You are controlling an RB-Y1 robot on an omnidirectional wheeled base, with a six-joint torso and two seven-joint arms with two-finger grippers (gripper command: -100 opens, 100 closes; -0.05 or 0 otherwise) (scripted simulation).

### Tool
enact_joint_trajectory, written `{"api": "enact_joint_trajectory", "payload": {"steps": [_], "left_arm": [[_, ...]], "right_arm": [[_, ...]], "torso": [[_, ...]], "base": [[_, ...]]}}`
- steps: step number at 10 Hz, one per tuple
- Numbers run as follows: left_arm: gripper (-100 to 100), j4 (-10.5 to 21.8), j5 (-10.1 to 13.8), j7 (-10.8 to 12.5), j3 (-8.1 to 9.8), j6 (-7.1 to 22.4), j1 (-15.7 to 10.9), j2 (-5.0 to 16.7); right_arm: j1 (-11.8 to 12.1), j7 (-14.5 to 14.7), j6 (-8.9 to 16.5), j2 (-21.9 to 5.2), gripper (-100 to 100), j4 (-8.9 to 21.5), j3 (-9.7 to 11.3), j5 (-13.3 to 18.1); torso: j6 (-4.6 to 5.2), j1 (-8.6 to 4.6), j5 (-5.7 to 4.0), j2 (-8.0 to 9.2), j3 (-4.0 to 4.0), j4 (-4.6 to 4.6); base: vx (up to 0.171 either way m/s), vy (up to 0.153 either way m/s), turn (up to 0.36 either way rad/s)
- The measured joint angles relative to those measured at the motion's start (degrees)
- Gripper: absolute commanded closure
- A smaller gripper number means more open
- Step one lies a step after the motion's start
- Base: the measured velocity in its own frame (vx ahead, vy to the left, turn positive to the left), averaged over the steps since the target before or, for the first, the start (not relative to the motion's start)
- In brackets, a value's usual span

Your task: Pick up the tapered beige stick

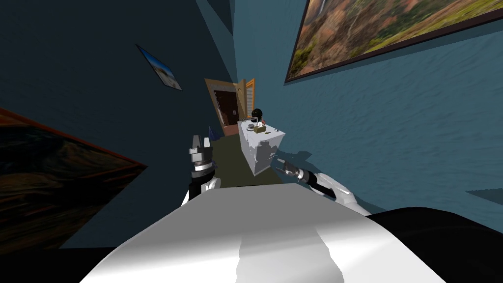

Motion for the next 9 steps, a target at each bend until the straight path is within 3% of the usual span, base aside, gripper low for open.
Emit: {"api": "enact_joint_trajectory", "payload": {"steps": [9], "left_arm": [[0,0.0,0.0,0.0,0.0,0.0,0.0,0.0]], "right_arm": [[-3.71,2.9,-8.46,-14.96,-100,6.72,-6.12,15.32]], "torso": [[-0.02,0.01,0.0,-0.22,-0.12,-0.05]], "base": [[0.033,0.09,0.002]]}}
